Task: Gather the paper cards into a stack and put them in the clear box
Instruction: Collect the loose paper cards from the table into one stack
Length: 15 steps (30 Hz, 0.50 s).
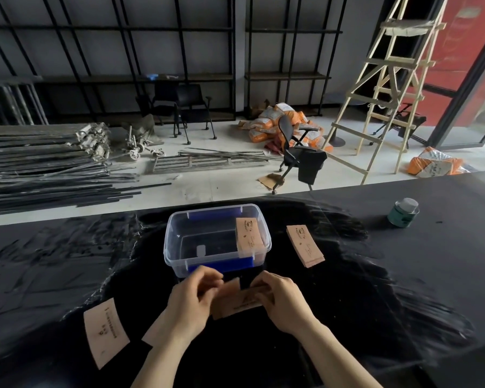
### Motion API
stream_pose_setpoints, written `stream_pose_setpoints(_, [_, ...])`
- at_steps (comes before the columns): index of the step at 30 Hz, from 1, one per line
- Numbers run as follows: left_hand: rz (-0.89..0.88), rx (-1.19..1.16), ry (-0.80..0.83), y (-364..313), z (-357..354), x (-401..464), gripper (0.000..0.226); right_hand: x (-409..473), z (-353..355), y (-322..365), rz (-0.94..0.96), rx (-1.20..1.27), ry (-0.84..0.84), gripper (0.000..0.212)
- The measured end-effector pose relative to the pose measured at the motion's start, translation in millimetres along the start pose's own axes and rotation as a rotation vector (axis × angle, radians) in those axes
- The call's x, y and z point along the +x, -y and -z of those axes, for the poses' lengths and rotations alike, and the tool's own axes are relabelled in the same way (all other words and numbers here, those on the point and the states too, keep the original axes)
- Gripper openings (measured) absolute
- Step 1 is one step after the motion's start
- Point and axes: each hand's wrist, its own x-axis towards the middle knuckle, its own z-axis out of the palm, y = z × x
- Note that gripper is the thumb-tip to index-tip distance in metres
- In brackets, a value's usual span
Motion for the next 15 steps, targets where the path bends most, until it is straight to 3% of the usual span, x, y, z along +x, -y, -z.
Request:
stream_pose_setpoints(3, [-0.052,-0.018,0.114,-6.1,-15.5,-2.2,0.046,-1.1,-5.5,3.8,0.008,-0.008,-0.023,0.044])
stream_pose_setpoints(5, [-0.055,-0.047,0.134,-8.4,-20.3,-3.8,0.046,0.1,-6.7,3.7,0.041,-0.032,-0.026,0.038])
stream_pose_setpoints(8, [-0.060,-0.056,-0.053,-5.1,-14.0,-5.1,0.032,0.2,-5.4,3.6,0.040,-0.039,-0.033,0.023])
stream_pose_setpoints(11, [0.089,0.156,-0.233,9.4,6.9,-8.8,0.029,0.7,-3.9,3.9,0.015,-0.033,-0.059,0.020])
stream_pose_setpoints(13, [0.190,0.453,-0.185,22.2,20.9,-12.2,0.029,1.8,-4.2,6.1,0.006,-0.031,-0.057,0.020])
stream_pose_setpoints(15, [0.262,0.639,-0.053,29.8,27.3,-13.9,0.047,3.2,-5.7,8.6,0.003,-0.027,-0.049,0.019])
